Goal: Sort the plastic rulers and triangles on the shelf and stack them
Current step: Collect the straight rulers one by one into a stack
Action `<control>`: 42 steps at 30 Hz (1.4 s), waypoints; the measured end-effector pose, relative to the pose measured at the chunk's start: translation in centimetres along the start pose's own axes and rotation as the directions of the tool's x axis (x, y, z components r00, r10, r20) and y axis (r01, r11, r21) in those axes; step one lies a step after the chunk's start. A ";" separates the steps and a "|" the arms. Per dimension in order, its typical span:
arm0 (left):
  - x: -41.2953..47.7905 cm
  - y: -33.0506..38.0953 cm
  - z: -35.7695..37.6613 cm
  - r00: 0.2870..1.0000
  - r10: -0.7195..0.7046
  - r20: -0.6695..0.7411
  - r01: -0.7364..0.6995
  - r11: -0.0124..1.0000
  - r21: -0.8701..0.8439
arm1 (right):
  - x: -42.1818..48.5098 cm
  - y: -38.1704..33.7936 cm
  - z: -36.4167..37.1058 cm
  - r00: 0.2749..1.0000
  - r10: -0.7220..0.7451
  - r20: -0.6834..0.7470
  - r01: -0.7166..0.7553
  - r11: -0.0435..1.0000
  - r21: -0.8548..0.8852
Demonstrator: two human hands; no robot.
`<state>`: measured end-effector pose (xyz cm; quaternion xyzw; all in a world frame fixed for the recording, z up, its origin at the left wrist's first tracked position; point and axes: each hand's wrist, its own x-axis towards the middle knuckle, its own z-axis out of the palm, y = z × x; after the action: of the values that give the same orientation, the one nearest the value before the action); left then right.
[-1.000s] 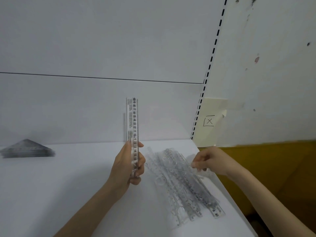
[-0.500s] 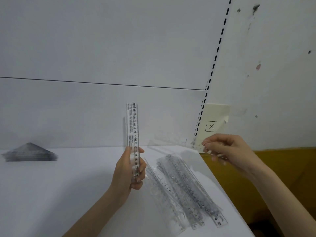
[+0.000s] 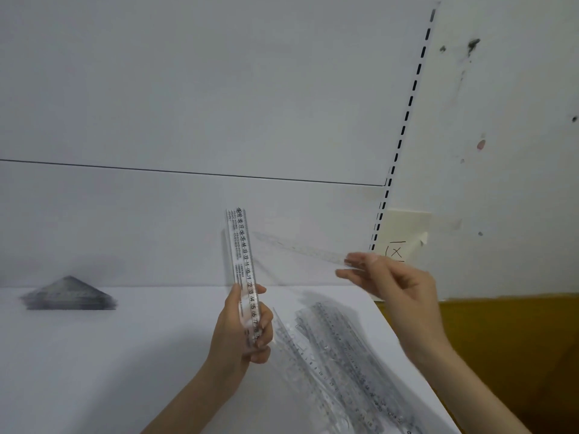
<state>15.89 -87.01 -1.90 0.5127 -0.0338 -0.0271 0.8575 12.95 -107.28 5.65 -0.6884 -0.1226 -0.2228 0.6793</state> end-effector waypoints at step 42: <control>-1.5 0.9 1.8 0.987 -0.025 0.161 0.021 0.999 0.026 | -4.9 10.1 7.3 0.611 -0.664 0.431 0.724 0.248 -0.644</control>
<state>14.29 -88.05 -0.32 0.5194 -0.0974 -0.0781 0.8454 14.50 -99.87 -5.36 -0.7876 -0.3279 -0.5028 0.1393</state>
